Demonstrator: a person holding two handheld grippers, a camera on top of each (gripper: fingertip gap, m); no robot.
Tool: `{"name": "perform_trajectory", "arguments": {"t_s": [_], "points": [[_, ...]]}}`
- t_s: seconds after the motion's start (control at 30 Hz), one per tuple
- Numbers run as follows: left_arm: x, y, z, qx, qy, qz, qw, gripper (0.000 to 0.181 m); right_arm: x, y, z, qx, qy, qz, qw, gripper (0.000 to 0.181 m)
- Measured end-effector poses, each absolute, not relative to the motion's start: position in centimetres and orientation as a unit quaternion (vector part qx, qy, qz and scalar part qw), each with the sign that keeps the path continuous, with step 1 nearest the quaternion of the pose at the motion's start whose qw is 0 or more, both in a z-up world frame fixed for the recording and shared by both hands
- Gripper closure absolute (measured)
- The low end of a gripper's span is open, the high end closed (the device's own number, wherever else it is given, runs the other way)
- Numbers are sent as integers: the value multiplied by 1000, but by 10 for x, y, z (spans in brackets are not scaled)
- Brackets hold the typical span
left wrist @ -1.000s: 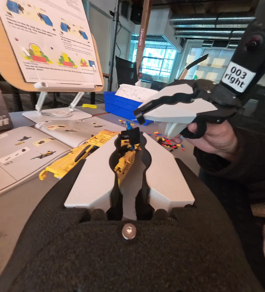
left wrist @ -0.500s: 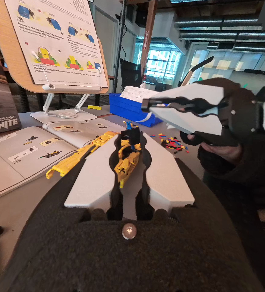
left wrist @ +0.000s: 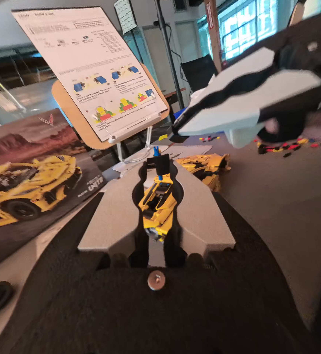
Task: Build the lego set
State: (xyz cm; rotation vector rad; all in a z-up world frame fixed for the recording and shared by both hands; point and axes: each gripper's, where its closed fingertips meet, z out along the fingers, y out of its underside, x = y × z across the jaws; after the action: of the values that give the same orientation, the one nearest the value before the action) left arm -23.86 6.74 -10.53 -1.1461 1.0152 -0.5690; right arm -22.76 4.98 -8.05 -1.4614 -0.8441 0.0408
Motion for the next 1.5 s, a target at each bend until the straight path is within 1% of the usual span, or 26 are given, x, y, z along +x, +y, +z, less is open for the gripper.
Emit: {"name": "perform_trajectory", "arguments": {"t_s": [0.1,0.17,0.3,0.43,0.63,0.87,0.97,1.07,1.27,1.5], "points": [[-237,69,-109,-500,471,-197,699,157,-226,46,-84,-707,-340,146,603,175],[-235,69,-112,-495,485,-162,702,157,-221,46,-88,-733,-324,178,571,175],[-228,63,-121,-478,521,-110,699,157,-221,39,-93,-742,-331,214,543,175],[-221,54,-127,-459,550,-82,693,158,-216,43,-107,-762,-330,196,522,175],[-218,53,-137,-468,569,-60,673,158,-214,44,-120,-779,-312,218,498,175],[-218,54,-148,-494,579,-54,646,159,-211,47,-131,-783,-298,228,496,175],[-217,54,-153,-492,589,-30,640,159,-213,46,-136,-782,-319,204,495,175],[-216,52,-155,-491,594,-29,637,159,-221,42,-140,-781,-322,228,484,175],[-217,53,-153,-494,587,-37,640,159,-214,46,-136,-791,-322,167,492,175],[-217,52,-152,-495,586,-44,640,159,-206,49,-135,-799,-314,146,492,175]]}}
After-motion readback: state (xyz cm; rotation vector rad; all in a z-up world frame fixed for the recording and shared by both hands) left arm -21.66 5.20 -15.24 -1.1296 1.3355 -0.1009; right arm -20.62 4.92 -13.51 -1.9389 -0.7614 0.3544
